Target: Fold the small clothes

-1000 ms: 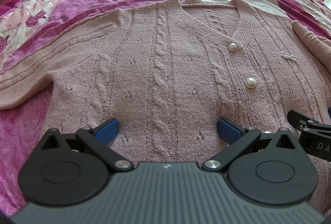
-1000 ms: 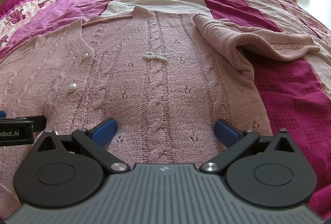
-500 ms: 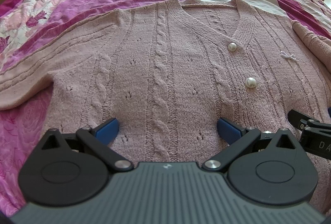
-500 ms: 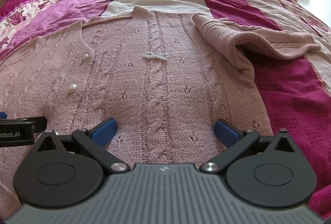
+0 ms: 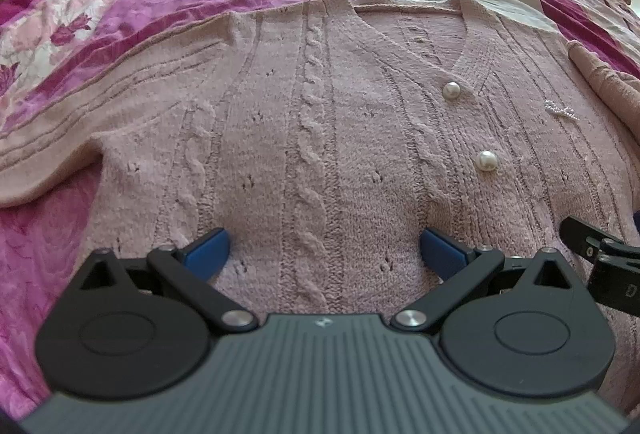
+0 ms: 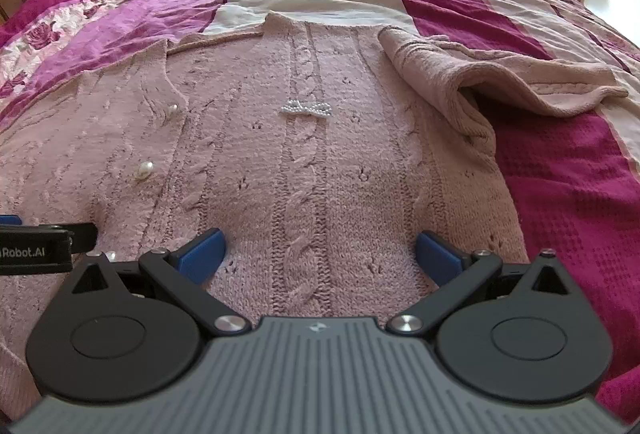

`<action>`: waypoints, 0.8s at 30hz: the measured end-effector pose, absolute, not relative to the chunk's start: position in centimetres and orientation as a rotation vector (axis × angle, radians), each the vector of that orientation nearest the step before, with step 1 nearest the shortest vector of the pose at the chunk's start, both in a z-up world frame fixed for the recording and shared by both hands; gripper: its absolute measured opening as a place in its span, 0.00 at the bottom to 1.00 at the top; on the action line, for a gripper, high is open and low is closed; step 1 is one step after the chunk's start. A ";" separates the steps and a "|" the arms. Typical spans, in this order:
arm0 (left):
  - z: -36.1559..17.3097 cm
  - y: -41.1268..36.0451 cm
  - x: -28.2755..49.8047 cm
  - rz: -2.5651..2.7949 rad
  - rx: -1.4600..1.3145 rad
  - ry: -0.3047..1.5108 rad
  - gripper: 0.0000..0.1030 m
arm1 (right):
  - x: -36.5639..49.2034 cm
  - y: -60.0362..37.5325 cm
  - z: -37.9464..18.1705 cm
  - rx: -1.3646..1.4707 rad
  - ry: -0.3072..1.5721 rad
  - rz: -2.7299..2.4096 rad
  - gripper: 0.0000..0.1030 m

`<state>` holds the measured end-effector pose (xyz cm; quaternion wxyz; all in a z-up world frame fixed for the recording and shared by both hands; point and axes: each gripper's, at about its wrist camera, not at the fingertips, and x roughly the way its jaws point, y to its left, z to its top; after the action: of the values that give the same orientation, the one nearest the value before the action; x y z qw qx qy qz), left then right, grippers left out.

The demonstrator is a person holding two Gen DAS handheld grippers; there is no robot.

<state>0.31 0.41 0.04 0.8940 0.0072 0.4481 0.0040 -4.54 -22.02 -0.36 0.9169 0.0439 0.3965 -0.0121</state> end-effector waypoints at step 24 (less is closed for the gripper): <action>2.5 0.5 0.4 -0.022 0.021 0.927 1.00 | -4.4 -35.7 4.3 0.439 0.674 -0.026 1.00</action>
<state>0.36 0.45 2.52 0.8943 0.0100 0.4472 -0.0106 -4.44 -35.72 4.28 0.9201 0.2134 0.3282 -0.0128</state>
